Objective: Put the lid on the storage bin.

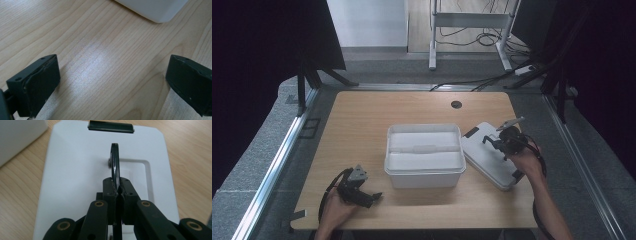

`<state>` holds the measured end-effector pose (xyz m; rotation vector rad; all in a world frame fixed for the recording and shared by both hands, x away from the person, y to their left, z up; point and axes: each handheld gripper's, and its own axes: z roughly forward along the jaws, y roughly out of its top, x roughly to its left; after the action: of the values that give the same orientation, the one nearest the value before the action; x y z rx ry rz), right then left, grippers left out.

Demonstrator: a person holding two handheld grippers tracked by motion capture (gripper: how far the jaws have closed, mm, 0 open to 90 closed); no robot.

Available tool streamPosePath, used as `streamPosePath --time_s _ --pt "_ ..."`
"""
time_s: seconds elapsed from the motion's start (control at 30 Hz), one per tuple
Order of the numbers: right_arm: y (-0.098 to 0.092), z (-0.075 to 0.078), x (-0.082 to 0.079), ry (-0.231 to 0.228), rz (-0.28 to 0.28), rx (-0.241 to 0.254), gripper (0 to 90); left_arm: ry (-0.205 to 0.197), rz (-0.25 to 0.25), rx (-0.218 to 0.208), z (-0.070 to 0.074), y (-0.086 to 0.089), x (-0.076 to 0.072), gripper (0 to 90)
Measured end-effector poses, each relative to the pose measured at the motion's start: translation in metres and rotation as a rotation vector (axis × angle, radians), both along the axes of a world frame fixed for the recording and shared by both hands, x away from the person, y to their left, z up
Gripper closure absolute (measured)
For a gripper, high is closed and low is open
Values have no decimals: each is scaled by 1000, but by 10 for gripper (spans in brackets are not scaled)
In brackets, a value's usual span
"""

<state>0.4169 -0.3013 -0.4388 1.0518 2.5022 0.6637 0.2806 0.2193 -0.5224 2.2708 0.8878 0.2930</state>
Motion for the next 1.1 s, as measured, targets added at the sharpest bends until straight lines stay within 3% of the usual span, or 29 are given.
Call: streamPosePath --time_s 0.17,0.27,0.63,0.9,1.1 --pt "-13 19 2 -2 24 56 845 -1 0 0 0 0 0 0" --pt "-19 36 0 -6 65 73 845 -1 0 0 0 0 0 0" --pt "-28 99 -8 -19 197 83 845 0 2 -4 0 0 0 0" --pt "-20 140 -14 -51 273 68 844 -1 3 -7 0 -1 0 0" --pt "-13 163 -16 -84 299 66 845 0 3 -7 0 0 0 0"
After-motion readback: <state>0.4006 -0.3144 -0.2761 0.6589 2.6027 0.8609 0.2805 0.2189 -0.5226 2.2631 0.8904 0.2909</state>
